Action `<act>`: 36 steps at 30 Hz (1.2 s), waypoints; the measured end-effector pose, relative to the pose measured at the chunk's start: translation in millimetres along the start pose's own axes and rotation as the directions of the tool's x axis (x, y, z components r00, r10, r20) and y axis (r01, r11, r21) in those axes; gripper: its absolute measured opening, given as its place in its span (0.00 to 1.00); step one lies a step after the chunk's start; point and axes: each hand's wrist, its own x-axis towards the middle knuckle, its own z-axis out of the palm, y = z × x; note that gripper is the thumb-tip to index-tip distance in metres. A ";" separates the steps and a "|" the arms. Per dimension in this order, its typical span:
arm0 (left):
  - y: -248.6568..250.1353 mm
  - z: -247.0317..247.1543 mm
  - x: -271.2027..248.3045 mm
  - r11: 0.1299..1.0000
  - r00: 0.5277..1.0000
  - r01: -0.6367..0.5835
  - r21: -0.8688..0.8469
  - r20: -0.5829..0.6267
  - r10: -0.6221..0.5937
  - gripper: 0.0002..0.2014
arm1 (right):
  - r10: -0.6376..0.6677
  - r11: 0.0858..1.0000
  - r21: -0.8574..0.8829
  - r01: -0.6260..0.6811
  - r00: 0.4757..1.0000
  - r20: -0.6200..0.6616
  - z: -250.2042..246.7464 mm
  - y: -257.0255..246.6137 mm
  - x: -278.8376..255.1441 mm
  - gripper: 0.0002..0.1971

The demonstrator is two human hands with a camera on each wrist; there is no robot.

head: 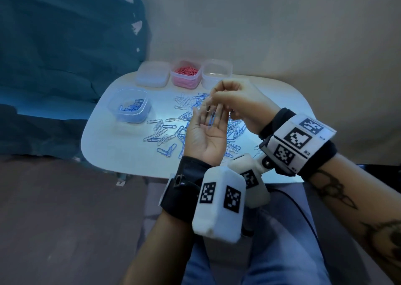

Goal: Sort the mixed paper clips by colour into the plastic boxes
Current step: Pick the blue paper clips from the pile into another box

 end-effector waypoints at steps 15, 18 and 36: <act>60.3 -1.8 18.8 0.517 0.990 0.126 0.846 -0.077 -0.114 0.15 | 0.039 0.453 -0.891 0.035 0.998 0.059 -62.3 45.9 47.2 0.07; 56.3 13.0 28.3 -0.206 0.988 -0.090 0.974 0.061 -0.143 0.08 | 0.034 0.414 -0.896 0.158 0.981 0.189 -49.3 49.5 55.7 0.09; 43.0 46.6 115.1 -0.881 0.921 -0.286 0.377 -0.148 -0.362 0.06 | 0.133 0.780 -0.626 0.006 0.976 0.174 -62.7 46.9 69.2 0.08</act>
